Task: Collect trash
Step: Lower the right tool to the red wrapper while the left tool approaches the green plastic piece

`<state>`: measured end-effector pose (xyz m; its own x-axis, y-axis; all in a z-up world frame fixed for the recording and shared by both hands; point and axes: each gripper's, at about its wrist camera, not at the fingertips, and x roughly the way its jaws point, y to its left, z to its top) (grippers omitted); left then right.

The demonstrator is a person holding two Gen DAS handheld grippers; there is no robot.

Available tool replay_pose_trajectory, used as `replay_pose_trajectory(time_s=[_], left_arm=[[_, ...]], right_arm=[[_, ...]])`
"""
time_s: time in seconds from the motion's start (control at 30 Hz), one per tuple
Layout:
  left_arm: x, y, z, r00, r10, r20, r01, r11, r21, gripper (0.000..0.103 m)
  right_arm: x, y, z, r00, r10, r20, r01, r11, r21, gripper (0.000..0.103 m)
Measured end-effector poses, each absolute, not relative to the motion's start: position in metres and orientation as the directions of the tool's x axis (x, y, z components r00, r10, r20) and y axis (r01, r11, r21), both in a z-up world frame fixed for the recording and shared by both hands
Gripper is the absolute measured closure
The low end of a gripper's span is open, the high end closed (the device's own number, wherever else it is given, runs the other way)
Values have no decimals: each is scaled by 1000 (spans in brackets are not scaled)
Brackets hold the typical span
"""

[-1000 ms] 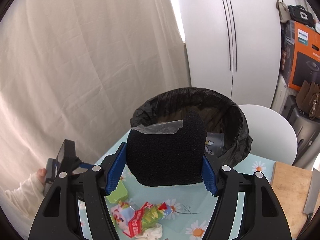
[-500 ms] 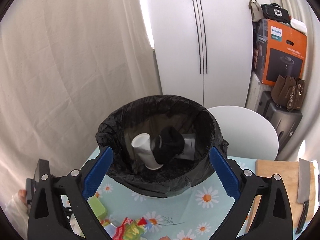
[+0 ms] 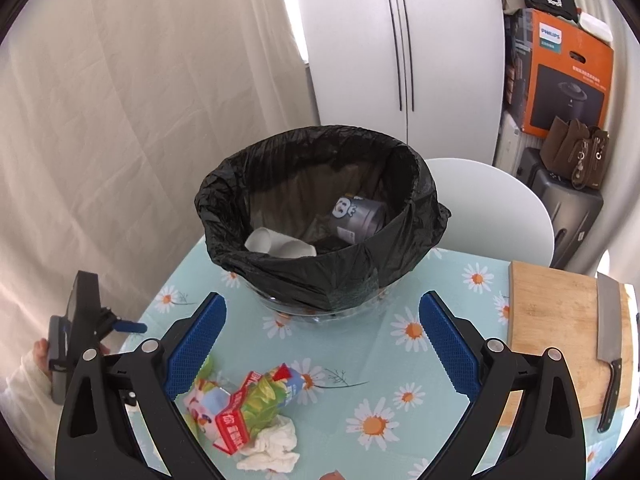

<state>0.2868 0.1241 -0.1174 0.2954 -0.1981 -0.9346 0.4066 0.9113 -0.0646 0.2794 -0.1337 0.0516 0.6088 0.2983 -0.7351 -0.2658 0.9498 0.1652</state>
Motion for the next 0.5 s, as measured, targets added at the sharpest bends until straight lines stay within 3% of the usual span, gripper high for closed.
replay_pose_trajectory(time_s=[0.5], left_arm=[[286, 111, -132, 259, -187, -948, 437, 898, -58, 6]], right_arm=[[259, -110, 10, 476, 311, -823, -312, 934, 172, 10]])
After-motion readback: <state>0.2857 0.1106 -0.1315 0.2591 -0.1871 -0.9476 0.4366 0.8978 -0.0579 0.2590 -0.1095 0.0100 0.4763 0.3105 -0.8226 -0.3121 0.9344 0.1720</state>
